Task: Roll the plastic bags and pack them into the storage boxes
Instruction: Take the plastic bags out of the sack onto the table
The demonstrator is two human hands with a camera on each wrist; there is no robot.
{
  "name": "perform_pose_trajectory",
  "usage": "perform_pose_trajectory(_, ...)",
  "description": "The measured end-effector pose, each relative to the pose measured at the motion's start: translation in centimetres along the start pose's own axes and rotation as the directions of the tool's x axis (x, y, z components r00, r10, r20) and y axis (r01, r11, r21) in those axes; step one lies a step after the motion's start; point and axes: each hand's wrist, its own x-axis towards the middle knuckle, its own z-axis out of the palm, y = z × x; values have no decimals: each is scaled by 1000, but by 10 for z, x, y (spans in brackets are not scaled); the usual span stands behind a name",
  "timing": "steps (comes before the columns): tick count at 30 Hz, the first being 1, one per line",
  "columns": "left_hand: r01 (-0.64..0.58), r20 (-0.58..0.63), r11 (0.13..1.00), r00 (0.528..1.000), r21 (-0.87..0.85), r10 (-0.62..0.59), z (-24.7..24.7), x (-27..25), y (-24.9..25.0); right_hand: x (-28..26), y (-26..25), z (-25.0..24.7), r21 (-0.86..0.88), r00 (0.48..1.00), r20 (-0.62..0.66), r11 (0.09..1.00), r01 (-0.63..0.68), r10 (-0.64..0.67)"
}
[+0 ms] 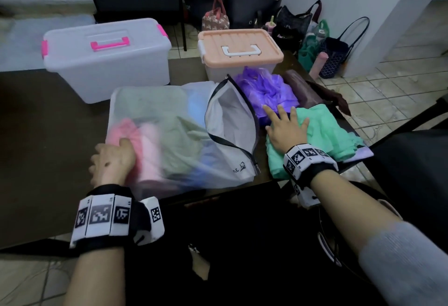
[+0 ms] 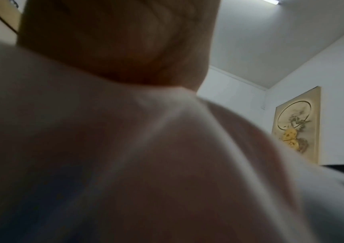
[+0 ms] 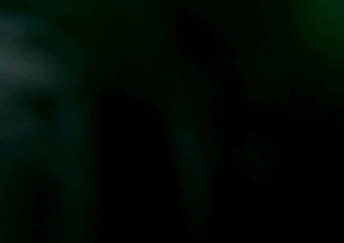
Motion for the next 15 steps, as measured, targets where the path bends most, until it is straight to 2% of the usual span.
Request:
perform_pose_trajectory(4,37,-22,998,999,-45,-38,5,5,-3,0,2,-2,5,998,-69,1000,9,-9)
perform_pose_trajectory(9,133,29,976,991,-173,-130,-2,17,-4,2,4,1,66,997,66,998,22,-26)
perform_pose_trajectory(12,112,-5,975,993,-193,-116,-3,19,-7,1,2,8,75,998,61,997,17,-22)
perform_pose_trajectory(15,33,-61,979,997,-201,-46,-2,22,-10,2,-1,11,96,999,31,995,2,-6)
